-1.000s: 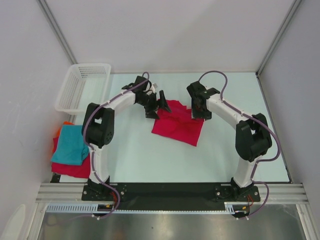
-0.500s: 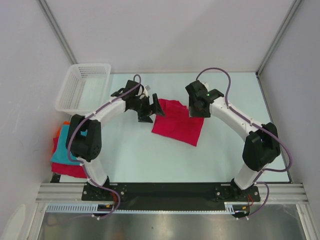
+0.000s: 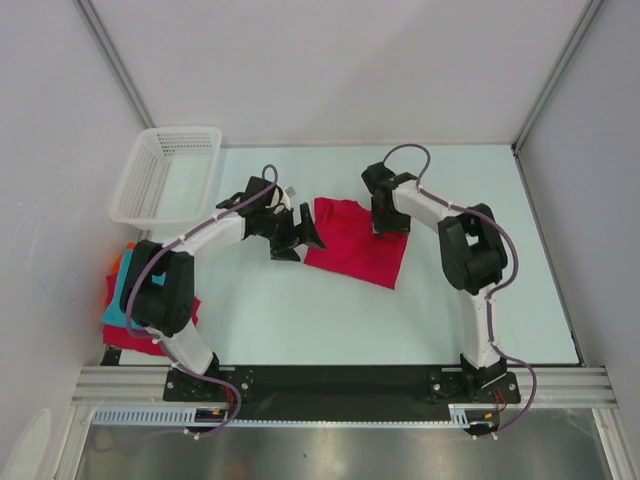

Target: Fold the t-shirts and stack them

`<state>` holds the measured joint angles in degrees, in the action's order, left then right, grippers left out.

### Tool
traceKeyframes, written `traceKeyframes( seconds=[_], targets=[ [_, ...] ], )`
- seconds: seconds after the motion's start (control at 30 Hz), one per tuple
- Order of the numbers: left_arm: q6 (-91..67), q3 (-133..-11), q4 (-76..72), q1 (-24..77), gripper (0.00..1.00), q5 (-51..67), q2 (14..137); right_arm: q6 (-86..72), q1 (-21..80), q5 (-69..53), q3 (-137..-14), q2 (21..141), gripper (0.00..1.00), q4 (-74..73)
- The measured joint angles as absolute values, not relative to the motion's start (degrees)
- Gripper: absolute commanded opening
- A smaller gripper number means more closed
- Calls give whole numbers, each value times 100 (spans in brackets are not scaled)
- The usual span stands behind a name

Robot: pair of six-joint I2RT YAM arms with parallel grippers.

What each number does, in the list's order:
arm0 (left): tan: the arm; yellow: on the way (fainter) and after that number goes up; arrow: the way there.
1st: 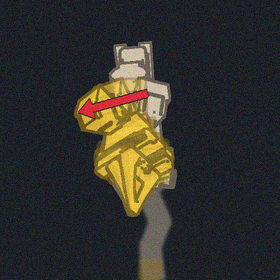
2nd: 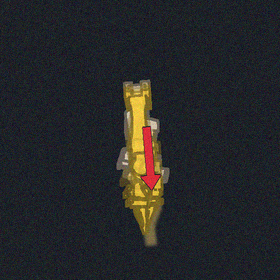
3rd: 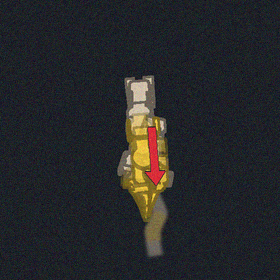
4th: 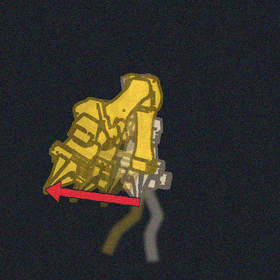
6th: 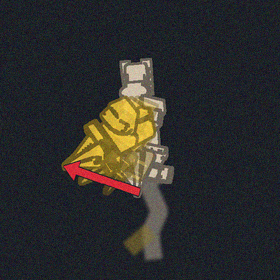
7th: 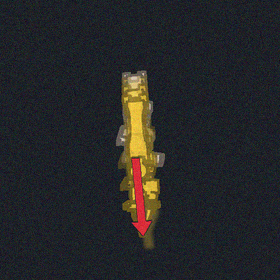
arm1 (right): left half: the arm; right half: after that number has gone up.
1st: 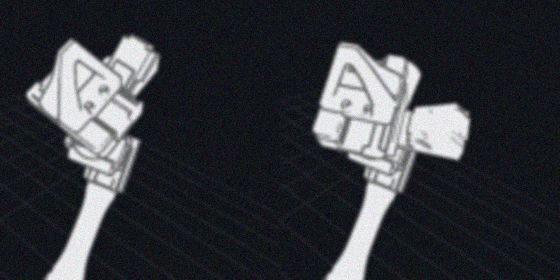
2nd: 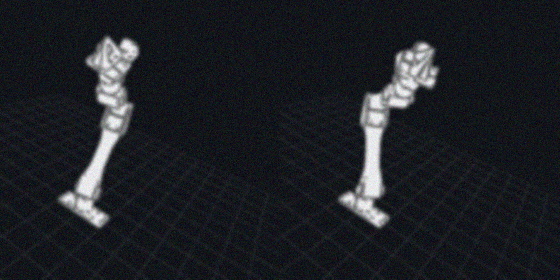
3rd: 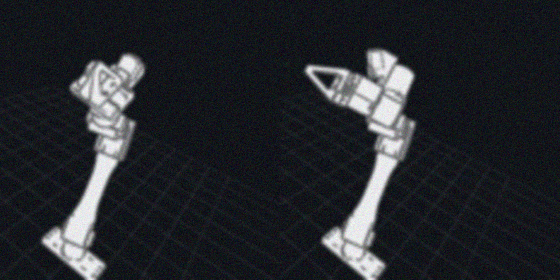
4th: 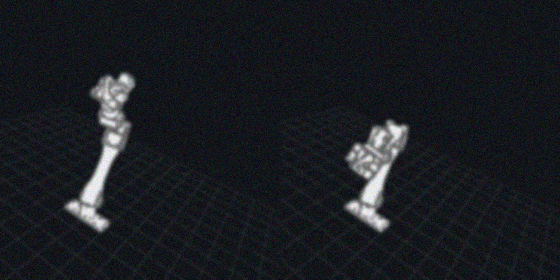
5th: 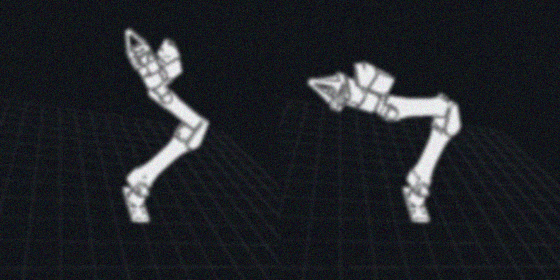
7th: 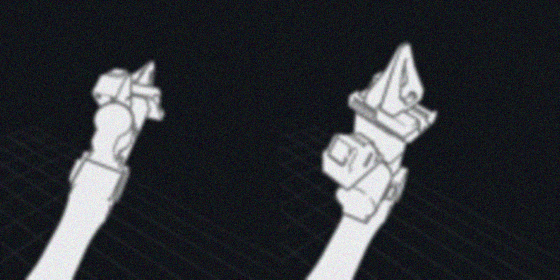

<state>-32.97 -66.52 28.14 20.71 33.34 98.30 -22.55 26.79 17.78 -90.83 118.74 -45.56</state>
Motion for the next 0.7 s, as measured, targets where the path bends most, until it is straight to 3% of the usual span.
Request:
traceKeyframes(
  seconds=[0.27,0.7],
  targets=[
    [-3297,-6158,2709,2071,96,3317,9155,-1925,2475,2145,-11408,13292,55,-4853],
    [-3343,-5784,2436,2071,96,3319,9174,-1992,2657,2464,-11163,13069,55,-4925]
  ],
)
